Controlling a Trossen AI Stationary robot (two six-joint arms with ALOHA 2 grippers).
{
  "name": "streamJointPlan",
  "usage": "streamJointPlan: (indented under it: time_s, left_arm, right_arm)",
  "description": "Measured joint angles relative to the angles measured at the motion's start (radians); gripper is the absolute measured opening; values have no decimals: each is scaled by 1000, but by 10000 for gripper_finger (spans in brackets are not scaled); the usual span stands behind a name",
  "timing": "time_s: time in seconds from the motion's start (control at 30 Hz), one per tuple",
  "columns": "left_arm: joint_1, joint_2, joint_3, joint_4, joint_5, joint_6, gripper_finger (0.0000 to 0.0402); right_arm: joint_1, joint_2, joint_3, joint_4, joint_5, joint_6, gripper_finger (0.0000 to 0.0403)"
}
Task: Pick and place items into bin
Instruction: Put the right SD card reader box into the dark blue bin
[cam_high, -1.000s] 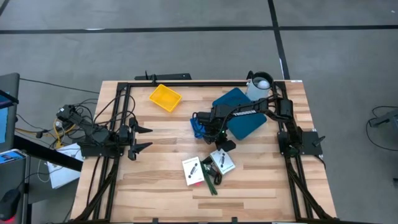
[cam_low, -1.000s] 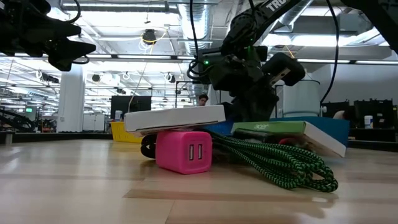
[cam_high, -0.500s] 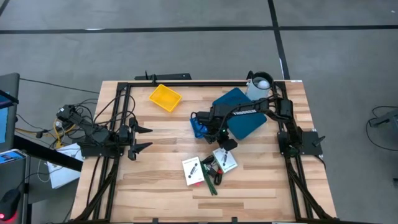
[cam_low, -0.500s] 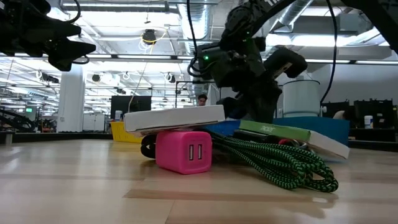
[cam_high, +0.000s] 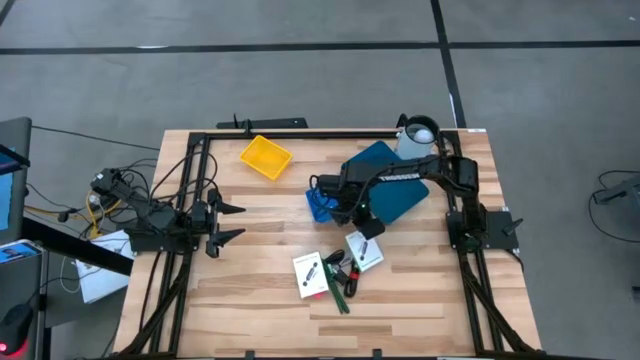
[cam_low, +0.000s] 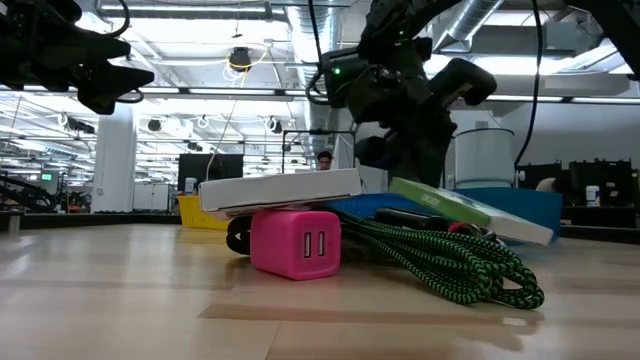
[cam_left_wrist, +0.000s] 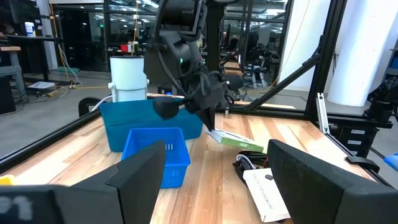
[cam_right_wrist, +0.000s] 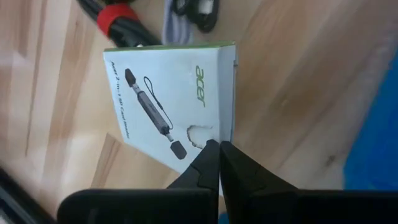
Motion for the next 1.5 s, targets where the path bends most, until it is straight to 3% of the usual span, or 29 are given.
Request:
streamJointPlan:
  time_s: [0.5, 0.83, 1.13, 1.5]
  left_arm:
    - [0, 0, 0, 0, -1, 0, 272]
    - [0, 0, 0, 0, -1, 0, 272]
    - [0, 0, 0, 0, -1, 0, 272]
    - [0, 0, 0, 0, -1, 0, 272]
  right_arm:
    - [0, 3, 115, -183, 87, 11, 0]
    - [-27, 4, 208, -306, 238, 72, 0]
    - [-110, -30, 359, -332, 366, 99, 0]
    - [-307, -180, 472, -318, 570, 153, 0]
